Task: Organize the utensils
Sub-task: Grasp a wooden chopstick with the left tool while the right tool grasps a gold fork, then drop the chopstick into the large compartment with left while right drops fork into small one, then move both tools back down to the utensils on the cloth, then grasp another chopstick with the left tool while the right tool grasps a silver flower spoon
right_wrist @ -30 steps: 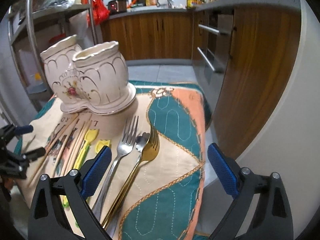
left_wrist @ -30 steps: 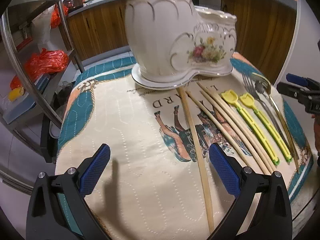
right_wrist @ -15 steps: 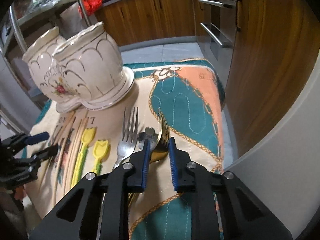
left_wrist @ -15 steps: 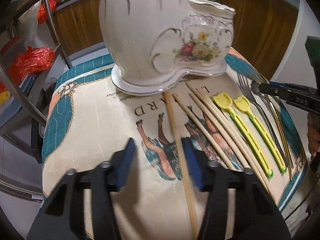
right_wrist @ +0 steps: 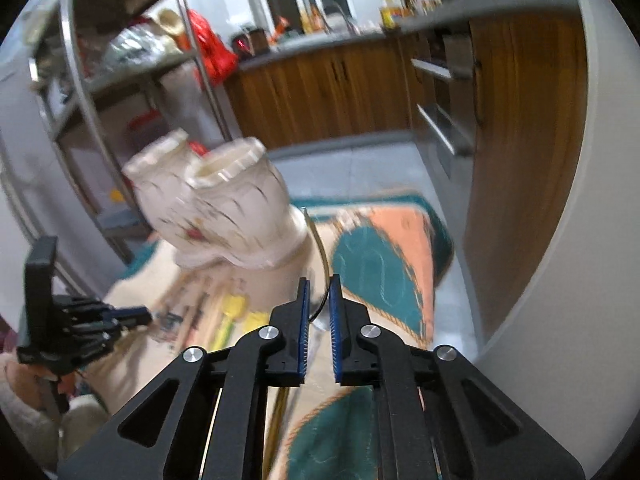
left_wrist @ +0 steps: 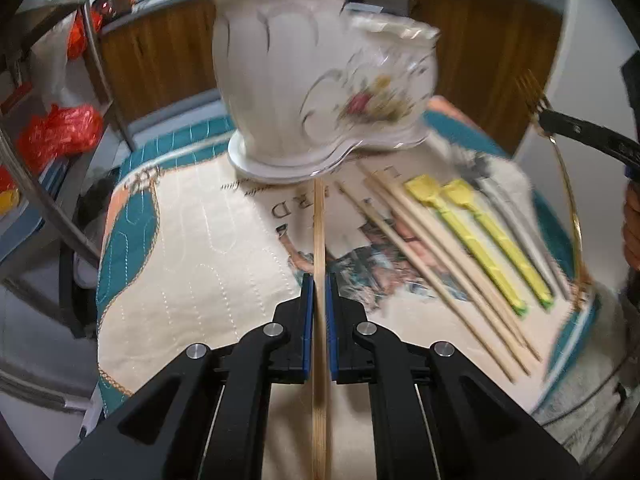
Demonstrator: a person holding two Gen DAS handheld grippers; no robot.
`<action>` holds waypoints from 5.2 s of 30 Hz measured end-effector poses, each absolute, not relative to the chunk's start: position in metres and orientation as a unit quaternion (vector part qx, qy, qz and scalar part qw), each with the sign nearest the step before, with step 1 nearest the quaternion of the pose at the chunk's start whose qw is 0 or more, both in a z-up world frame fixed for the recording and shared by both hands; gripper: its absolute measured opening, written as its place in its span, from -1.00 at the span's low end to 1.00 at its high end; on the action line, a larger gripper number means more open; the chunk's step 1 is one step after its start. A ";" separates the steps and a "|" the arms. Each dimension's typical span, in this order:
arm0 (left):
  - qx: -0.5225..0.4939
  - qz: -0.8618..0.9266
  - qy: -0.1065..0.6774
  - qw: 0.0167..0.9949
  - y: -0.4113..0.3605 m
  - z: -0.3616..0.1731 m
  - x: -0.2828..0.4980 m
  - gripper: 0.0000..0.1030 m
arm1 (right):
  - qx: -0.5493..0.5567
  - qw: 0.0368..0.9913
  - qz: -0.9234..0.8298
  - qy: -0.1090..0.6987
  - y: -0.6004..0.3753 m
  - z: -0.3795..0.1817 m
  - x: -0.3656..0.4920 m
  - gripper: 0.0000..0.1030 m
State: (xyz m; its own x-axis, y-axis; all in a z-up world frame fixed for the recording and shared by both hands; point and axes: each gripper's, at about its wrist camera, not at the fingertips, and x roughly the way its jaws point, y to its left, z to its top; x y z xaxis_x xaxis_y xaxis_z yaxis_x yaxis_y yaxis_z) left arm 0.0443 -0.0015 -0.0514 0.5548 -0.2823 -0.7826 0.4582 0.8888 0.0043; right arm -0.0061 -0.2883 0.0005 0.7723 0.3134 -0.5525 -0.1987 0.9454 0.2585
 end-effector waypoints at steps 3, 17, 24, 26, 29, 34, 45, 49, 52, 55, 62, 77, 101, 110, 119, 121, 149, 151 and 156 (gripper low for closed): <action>0.115 -0.225 0.380 0.890 0.003 -0.036 0.024 -0.89 | 0.076 0.949 0.146 0.268 -0.284 0.020 -0.016 -0.91; 0.011 -0.269 0.195 0.943 0.019 0.077 0.038 -0.89 | 0.075 0.971 0.181 0.140 -0.262 0.095 -0.001 -0.93; -0.091 -0.272 0.125 0.950 0.022 0.115 0.105 -0.89 | 0.118 0.966 0.207 0.098 -0.259 0.133 0.030 -0.93; -0.106 -0.263 0.116 0.952 0.020 0.119 0.121 -0.89 | 0.124 0.967 0.203 0.091 -0.258 0.139 0.038 -0.93; -0.122 -0.251 0.111 0.954 0.012 0.118 0.148 -0.89 | 0.135 0.968 0.195 0.081 -0.260 0.140 0.052 -0.93; -0.109 -0.217 0.096 0.965 0.000 0.101 0.172 -0.89 | 0.143 0.971 0.177 0.079 -0.261 0.126 0.069 -0.93; -0.074 -0.193 0.121 0.971 -0.001 0.063 0.158 -0.89 | 0.151 0.963 0.160 0.156 -0.260 0.070 0.105 -0.93; -0.058 -0.180 0.139 0.972 0.001 0.051 0.152 -0.89 | 0.160 0.960 0.153 0.171 -0.261 0.061 0.112 -0.93; -0.054 -0.174 0.143 0.973 0.005 0.048 0.150 -0.89 | 0.163 0.959 0.149 0.178 -0.261 0.057 0.114 -0.93; -0.058 -0.173 0.137 0.974 0.010 0.047 0.146 -0.89 | 0.162 0.960 0.143 0.178 -0.261 0.056 0.114 -0.93; -0.052 -0.160 0.128 0.977 0.017 0.050 0.135 -0.48 | 0.157 0.961 0.133 0.186 -0.261 0.054 0.117 -0.84; -0.038 -0.143 0.149 0.978 0.031 0.035 0.088 0.58 | 0.138 0.967 0.123 0.177 -0.274 0.047 0.073 0.46; 0.011 -0.154 0.305 0.940 0.000 -0.040 0.037 0.89 | 0.028 0.951 0.071 0.300 -0.276 -0.041 0.026 0.89; 0.037 -0.155 0.352 0.922 -0.019 -0.058 0.035 0.89 | 0.007 0.925 0.064 0.375 -0.276 -0.052 0.019 0.89; 0.059 -0.134 0.404 0.903 -0.031 -0.074 0.042 0.89 | -0.001 0.905 0.067 0.420 -0.274 -0.064 0.015 0.89; 0.064 -0.129 0.409 0.901 -0.033 -0.074 0.044 0.89 | -0.001 0.902 0.071 0.426 -0.272 -0.065 0.017 0.89; 0.099 -0.212 0.465 0.854 -0.039 -0.063 0.049 -0.89 | -0.031 0.874 0.144 0.463 -0.256 -0.069 0.020 -0.90; 0.110 -0.213 0.469 0.850 -0.034 -0.064 0.047 -0.91 | -0.039 0.873 0.150 0.463 -0.256 -0.068 0.017 -0.92; 0.124 -0.207 0.473 0.847 -0.019 -0.063 0.047 -0.91 | -0.053 0.864 0.159 0.475 -0.254 -0.068 0.010 -0.92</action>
State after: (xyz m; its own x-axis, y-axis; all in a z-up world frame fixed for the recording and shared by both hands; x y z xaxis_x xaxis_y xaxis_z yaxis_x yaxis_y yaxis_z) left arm 0.0475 -0.0189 -0.0633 0.4660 -0.2344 -0.8532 0.4687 0.8832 0.0134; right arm 0.0104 -0.2536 -0.0681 0.4992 0.2245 -0.8369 -0.3243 0.9441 0.0598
